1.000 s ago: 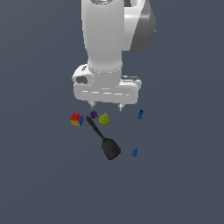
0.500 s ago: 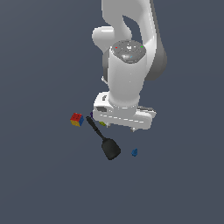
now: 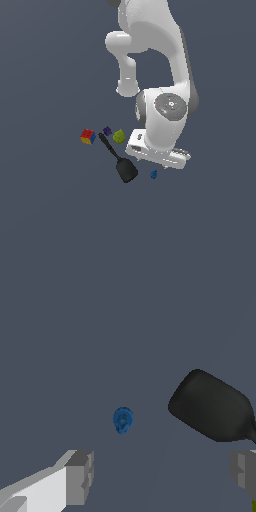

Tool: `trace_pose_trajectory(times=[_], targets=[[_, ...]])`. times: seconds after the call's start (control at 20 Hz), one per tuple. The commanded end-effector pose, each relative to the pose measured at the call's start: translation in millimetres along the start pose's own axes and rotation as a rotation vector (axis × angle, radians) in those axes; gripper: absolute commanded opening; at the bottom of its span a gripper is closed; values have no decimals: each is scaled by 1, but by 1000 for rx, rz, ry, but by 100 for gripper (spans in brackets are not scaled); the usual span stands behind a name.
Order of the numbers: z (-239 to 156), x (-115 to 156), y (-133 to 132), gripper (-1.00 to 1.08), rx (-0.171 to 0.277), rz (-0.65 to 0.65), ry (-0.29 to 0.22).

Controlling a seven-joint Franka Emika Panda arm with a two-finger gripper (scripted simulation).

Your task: Pick up a designated object from a clutter of objects.

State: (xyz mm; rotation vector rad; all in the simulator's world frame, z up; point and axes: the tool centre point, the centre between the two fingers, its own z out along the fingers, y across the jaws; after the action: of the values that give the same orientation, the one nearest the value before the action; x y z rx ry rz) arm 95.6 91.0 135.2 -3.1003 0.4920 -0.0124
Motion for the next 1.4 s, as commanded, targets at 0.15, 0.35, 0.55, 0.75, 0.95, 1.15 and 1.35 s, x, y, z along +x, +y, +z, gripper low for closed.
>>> trace_pose_trajectory(times=[0.15, 0.35, 0.55, 0.75, 0.95, 1.15, 1.35], targets=[[29, -2, -19, 100, -2, 36, -5], [40, -4, -26, 100, -4, 48, -7], [42, -4, -26, 100, -4, 48, -8], [48, -5, -26, 100, -4, 48, -8], [68, -5, -26, 100, -4, 50, -8], [87, -6, -26, 100, -4, 51, -7], [93, -5, -27, 100, -4, 51, -7]])
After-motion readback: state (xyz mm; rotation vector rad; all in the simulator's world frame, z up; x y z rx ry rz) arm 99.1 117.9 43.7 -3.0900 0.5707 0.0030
